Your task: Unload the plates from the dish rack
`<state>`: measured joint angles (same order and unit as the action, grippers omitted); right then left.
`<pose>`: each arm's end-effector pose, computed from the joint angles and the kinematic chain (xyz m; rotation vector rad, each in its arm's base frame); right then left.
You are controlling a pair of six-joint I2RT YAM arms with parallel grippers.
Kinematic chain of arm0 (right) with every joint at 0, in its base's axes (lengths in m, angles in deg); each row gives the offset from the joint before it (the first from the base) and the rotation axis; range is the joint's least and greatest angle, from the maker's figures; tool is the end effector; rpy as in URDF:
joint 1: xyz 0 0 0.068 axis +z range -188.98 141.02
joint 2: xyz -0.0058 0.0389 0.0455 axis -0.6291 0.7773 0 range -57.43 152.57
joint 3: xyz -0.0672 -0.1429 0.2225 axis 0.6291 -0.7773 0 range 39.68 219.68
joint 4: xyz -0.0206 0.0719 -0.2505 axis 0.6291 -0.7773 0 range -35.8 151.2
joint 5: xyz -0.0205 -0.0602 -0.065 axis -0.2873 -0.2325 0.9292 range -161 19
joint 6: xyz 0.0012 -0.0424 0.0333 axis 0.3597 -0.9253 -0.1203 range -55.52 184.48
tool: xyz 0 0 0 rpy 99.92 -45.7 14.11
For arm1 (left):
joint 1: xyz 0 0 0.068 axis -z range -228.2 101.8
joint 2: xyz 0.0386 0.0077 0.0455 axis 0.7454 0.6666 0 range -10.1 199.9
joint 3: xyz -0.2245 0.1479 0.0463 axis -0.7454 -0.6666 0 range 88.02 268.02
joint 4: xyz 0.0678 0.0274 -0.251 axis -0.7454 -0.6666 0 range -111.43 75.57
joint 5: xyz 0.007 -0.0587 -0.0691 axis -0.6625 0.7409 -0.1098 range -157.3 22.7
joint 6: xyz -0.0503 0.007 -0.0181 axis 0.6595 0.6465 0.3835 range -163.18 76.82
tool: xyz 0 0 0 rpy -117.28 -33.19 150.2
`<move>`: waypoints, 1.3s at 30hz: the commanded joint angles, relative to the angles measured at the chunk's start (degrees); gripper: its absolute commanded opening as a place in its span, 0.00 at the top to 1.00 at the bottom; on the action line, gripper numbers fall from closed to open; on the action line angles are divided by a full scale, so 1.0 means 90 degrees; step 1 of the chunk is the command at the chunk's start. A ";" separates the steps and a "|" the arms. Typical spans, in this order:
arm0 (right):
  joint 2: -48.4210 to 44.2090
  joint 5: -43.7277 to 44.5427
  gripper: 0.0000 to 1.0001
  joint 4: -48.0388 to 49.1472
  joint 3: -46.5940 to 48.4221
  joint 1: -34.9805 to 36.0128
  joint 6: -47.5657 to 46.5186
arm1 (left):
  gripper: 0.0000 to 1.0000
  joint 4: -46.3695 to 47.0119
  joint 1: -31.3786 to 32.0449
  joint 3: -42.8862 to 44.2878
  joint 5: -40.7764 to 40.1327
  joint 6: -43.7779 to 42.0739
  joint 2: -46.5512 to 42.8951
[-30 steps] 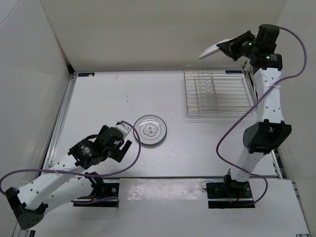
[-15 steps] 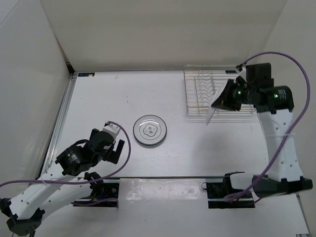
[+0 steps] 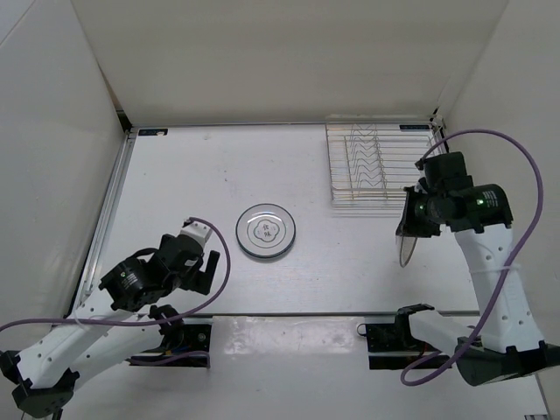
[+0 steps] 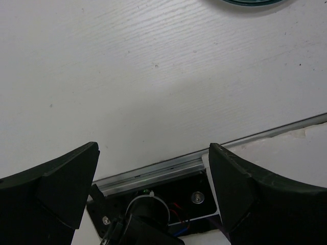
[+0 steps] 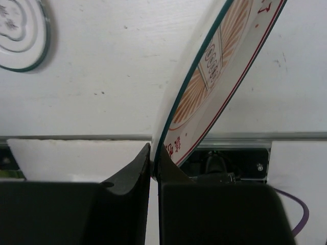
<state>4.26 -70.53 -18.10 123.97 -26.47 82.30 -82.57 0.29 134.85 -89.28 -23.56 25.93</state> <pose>0.1544 0.0340 0.4038 0.1222 2.5691 0.1910 0.0721 -0.0613 0.2835 0.4781 2.4198 -0.0078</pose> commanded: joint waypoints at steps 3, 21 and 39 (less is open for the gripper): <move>-0.0554 0.0777 1.00 -0.1482 -0.0965 0.0094 0.0343 | 0.00 -0.0466 -0.0036 0.0363 0.0079 0.0378 0.0128; 0.0829 0.0866 1.00 -0.0778 -0.2295 0.0533 0.1719 | 0.00 -0.0808 -0.0036 0.0120 0.0108 0.0769 -0.0097; 0.3564 0.0250 1.00 0.1447 -0.2091 0.2075 0.2921 | 0.00 -0.0759 -0.0017 -0.0027 -0.0078 0.0604 -0.0371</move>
<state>34.73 -62.36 -13.03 104.30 -9.93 104.77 -90.43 0.29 135.04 -89.10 -17.51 22.56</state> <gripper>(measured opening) 0.077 0.989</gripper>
